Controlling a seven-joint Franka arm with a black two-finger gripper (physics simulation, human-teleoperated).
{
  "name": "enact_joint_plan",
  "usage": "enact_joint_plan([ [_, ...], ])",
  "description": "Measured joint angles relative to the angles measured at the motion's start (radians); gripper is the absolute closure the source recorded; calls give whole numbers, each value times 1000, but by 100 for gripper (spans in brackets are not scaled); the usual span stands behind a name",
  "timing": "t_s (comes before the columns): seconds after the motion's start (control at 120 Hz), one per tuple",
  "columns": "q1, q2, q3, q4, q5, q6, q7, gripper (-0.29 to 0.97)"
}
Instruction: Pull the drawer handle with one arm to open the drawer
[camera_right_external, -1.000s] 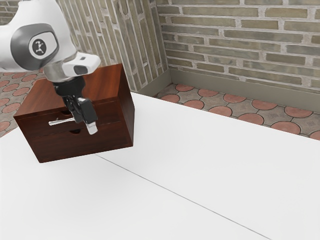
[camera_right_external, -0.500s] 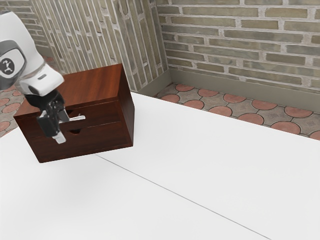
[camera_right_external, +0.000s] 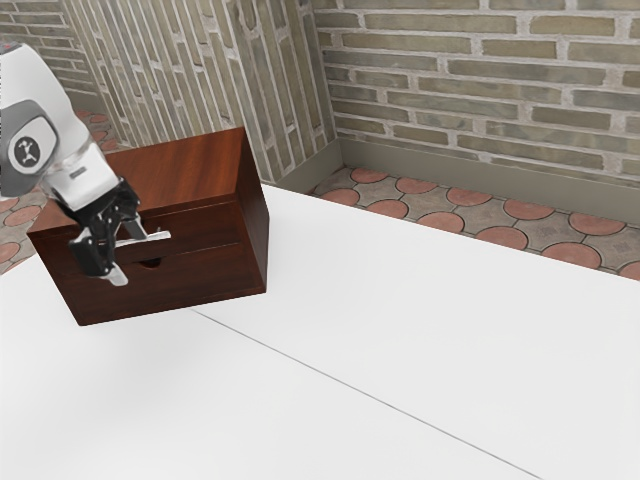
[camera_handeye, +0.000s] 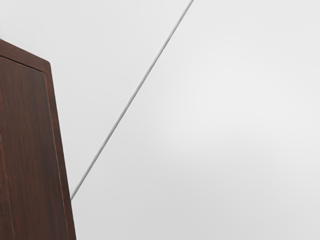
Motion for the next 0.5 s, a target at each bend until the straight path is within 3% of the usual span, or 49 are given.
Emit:
enact_joint_plan([
  [0.5, 1, 41, 25, 13, 24, 76, -18, 0],
])
